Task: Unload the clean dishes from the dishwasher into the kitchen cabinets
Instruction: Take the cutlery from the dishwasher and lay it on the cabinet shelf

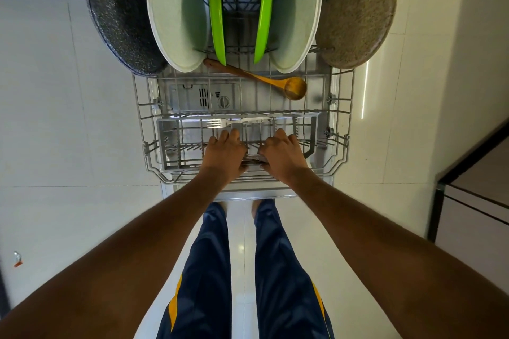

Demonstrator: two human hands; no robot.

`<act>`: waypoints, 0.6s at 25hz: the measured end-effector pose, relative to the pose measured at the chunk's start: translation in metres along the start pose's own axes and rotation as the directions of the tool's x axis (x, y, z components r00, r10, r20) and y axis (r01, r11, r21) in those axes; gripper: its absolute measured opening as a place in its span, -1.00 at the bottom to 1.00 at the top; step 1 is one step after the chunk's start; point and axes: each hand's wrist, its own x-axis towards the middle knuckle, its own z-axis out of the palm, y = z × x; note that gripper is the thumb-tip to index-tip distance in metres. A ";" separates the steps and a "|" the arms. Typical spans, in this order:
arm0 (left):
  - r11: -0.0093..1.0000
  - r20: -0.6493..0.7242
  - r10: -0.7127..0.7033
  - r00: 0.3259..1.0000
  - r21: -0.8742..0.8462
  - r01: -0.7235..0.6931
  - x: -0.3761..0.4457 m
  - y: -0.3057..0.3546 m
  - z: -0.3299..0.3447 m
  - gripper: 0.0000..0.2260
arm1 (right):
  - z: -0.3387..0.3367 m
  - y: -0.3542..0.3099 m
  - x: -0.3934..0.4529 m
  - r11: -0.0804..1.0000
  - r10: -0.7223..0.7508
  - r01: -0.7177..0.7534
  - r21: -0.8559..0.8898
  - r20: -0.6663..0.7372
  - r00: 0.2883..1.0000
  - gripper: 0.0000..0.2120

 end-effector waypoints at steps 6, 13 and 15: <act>0.991 -0.003 0.074 0.997 0.116 -0.073 0.001 -0.001 0.001 -0.50 | -0.001 0.007 -0.002 0.996 -0.038 0.038 0.085 -0.008 0.999 -0.57; 0.992 -0.018 0.106 0.994 0.064 -0.105 -0.003 -0.001 0.004 -0.61 | -0.004 0.006 -0.001 0.995 -0.093 0.094 -0.042 0.028 0.995 -0.62; 0.992 -0.007 0.120 0.993 0.031 -0.120 -0.002 0.000 0.002 -0.65 | -0.005 0.009 0.000 0.993 -0.115 0.117 -0.031 0.045 0.992 -0.61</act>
